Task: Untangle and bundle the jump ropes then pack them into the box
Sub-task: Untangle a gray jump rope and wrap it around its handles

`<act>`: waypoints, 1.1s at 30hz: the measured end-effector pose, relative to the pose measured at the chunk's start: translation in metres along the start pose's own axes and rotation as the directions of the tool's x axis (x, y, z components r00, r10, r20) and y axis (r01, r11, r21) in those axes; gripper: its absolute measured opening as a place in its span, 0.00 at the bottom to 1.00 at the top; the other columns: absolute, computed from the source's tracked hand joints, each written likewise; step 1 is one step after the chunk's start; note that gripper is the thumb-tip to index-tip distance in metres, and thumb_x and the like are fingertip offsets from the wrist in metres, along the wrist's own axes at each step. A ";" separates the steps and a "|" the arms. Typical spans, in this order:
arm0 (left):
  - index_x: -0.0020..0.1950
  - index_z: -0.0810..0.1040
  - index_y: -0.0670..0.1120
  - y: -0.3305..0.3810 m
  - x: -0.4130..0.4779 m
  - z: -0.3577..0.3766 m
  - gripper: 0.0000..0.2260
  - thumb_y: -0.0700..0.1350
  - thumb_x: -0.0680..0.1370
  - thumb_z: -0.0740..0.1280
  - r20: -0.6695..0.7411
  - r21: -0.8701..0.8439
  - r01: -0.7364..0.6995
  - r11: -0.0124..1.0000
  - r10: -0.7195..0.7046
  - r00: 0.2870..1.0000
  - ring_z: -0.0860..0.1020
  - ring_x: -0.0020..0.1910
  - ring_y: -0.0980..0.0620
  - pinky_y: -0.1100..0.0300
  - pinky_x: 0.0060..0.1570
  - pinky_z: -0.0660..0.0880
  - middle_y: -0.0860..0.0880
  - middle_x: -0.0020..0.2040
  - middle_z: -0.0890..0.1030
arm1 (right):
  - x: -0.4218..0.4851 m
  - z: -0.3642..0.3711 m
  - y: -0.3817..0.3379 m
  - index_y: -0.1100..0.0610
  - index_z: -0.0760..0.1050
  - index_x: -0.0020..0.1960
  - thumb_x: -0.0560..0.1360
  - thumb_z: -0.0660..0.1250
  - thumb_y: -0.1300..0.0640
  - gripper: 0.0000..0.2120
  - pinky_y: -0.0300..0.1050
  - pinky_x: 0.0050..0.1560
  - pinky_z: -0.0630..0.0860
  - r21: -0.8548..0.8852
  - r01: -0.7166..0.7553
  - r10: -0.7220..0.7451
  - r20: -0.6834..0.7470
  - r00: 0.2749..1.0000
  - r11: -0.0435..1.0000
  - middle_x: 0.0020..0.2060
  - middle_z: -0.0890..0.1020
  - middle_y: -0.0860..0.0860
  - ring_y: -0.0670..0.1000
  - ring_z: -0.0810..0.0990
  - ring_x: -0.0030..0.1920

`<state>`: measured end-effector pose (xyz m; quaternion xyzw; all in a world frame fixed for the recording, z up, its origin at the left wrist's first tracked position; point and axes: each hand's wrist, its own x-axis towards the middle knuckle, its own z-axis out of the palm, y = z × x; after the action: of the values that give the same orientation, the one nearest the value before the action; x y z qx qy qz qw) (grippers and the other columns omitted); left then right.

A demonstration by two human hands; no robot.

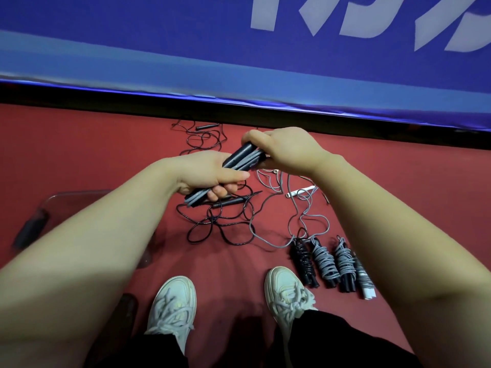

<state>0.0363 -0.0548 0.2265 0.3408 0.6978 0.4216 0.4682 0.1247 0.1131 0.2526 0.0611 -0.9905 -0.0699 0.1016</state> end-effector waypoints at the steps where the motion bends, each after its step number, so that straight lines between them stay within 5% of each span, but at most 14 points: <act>1: 0.45 0.63 0.47 0.000 -0.001 -0.002 0.08 0.44 0.81 0.62 0.006 -0.001 0.008 1.000 -0.008 1.000 0.60 0.23 0.59 0.69 0.20 0.60 0.52 0.29 0.67 | 0.000 -0.002 0.002 0.52 0.67 0.68 0.74 0.67 0.47 0.25 0.43 0.38 0.62 0.048 -0.014 0.012 0.038 0.999 0.999 0.46 0.78 0.49 0.53 0.75 0.44; 6: 0.44 0.65 0.45 -0.010 -0.011 -0.009 0.09 0.48 0.80 0.62 0.033 0.084 0.075 0.994 -0.078 0.996 0.61 0.23 0.58 0.68 0.20 0.60 0.50 0.30 0.66 | -0.004 -0.014 0.015 0.50 0.77 0.58 0.73 0.66 0.45 0.16 0.44 0.43 0.70 0.441 -0.098 0.032 0.154 0.988 0.892 0.37 0.77 0.47 0.51 0.74 0.40; 9: 0.41 0.66 0.46 -0.010 -0.009 -0.006 0.10 0.47 0.80 0.63 0.044 0.192 0.101 0.976 -0.112 0.993 0.62 0.23 0.57 0.67 0.22 0.61 0.50 0.30 0.67 | 0.000 -0.019 0.014 0.52 0.81 0.53 0.75 0.66 0.48 0.12 0.45 0.52 0.73 0.470 -0.042 -0.011 0.109 0.994 0.882 0.42 0.79 0.42 0.46 0.77 0.46; 15: 0.39 0.69 0.48 -0.002 -0.012 -0.005 0.10 0.47 0.79 0.64 0.070 0.212 0.066 0.975 -0.082 0.994 0.62 0.24 0.55 0.65 0.24 0.60 0.51 0.29 0.68 | 0.006 -0.009 0.016 0.56 0.81 0.49 0.77 0.64 0.50 0.11 0.40 0.48 0.71 0.515 -0.102 0.088 0.052 0.995 0.851 0.39 0.76 0.42 0.43 0.75 0.43; 20: 0.44 0.73 0.44 0.001 -0.014 -0.005 0.06 0.45 0.77 0.66 0.093 0.164 0.016 0.986 -0.031 0.995 0.62 0.25 0.56 0.66 0.23 0.61 0.53 0.27 0.67 | 0.005 0.016 0.006 0.65 0.73 0.42 0.81 0.57 0.49 0.20 0.41 0.42 0.67 0.748 -0.217 0.215 0.102 0.971 0.627 0.33 0.69 0.50 0.46 0.67 0.35; 24: 0.50 0.71 0.41 0.000 -0.014 -0.009 0.06 0.42 0.78 0.66 0.053 0.069 0.011 0.998 -0.015 0.998 0.62 0.24 0.57 0.67 0.22 0.60 0.53 0.27 0.68 | 0.008 0.023 -0.007 0.54 0.78 0.46 0.79 0.53 0.42 0.20 0.47 0.51 0.71 0.845 -0.230 0.237 0.127 0.963 0.483 0.42 0.78 0.56 0.56 0.75 0.44; 30: 0.38 0.67 0.44 0.008 -0.009 -0.002 0.11 0.40 0.78 0.66 -0.050 0.087 -0.068 0.994 0.073 0.996 0.63 0.23 0.57 0.66 0.24 0.60 0.52 0.24 0.68 | 0.023 0.025 -0.025 0.52 0.73 0.39 0.78 0.57 0.43 0.17 0.42 0.31 0.60 0.948 -0.311 0.518 0.234 0.823 0.066 0.32 0.70 0.51 0.48 0.65 0.29; 33: 0.37 0.68 0.45 0.008 -0.007 -0.003 0.12 0.44 0.79 0.66 -0.133 0.200 -0.081 0.977 0.108 0.985 0.68 0.24 0.56 0.65 0.26 0.68 0.51 0.26 0.71 | 0.027 0.020 -0.029 0.54 0.72 0.37 0.79 0.59 0.44 0.18 0.39 0.26 0.58 0.955 -0.291 0.575 0.211 0.790 0.050 0.27 0.70 0.49 0.46 0.62 0.25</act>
<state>0.0367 -0.0578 0.2370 0.3864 0.7502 0.3970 0.3609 0.0972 0.0837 0.2342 -0.1853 -0.7586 0.6012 0.1697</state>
